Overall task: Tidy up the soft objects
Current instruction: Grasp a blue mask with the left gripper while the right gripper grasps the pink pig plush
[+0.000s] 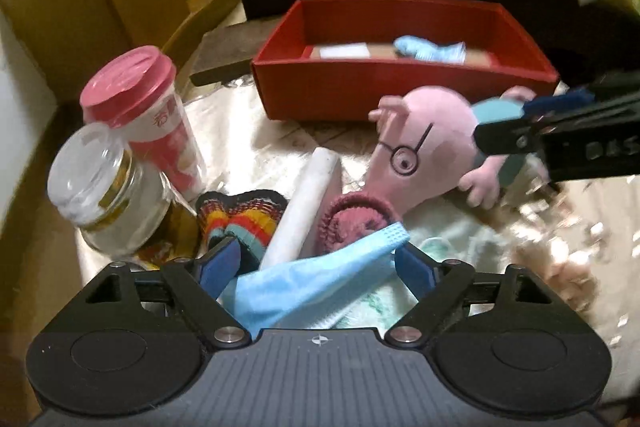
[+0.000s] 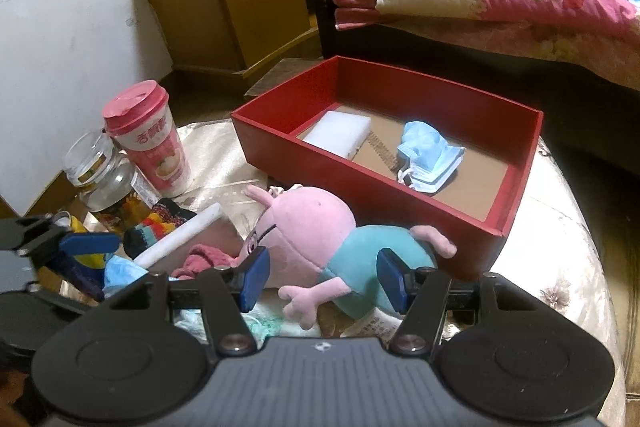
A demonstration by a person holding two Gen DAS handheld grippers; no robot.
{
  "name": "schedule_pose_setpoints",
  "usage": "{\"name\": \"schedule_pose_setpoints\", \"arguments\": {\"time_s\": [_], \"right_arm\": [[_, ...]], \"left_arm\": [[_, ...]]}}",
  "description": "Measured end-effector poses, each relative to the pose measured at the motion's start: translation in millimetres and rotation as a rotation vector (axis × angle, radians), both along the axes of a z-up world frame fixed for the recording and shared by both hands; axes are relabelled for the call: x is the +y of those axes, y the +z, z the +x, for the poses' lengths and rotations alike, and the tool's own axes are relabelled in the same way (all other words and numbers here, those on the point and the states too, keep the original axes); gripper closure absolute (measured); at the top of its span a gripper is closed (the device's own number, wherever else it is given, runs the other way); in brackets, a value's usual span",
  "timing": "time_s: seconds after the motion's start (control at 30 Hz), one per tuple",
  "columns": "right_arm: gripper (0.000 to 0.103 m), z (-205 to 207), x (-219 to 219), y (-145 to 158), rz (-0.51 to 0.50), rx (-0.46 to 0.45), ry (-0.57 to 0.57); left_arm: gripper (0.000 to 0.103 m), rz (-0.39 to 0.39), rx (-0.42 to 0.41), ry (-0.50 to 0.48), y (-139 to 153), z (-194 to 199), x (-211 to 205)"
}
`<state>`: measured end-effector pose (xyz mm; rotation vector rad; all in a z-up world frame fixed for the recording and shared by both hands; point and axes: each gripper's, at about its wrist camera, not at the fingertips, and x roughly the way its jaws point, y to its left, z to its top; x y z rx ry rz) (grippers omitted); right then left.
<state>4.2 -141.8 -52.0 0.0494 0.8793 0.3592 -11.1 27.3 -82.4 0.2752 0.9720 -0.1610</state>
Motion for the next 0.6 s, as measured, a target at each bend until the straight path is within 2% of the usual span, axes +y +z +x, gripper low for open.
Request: {"name": "schedule_pose_setpoints", "arguments": {"time_s": [0.1, 0.17, 0.27, 0.3, 0.5, 0.6], "right_arm": [[0.07, 2, -2, -2, 0.006, 0.01, -0.003], [0.07, 4, -5, -4, 0.011, 0.018, -0.011], [0.07, 5, -9, -4, 0.02, 0.028, -0.024], [0.07, 5, -10, -3, 0.025, 0.026, -0.027], [0.07, 9, -10, 3, 0.02, 0.011, -0.046], [0.071, 12, -10, 1, 0.009, 0.02, -0.045]], "left_arm": [[0.033, 0.048, 0.017, -0.039, -7, 0, -7], [0.049, 0.082, 0.004, -0.044, -6, -1, -7], [0.064, 0.03, 0.021, -0.047, 2, -3, 1], [0.074, 0.008, 0.029, -0.042, 6, -4, 5], [0.088, -0.099, 0.089, -0.045, 17, -11, 12], [0.089, -0.159, 0.14, -0.049, 14, -14, 13]]}}
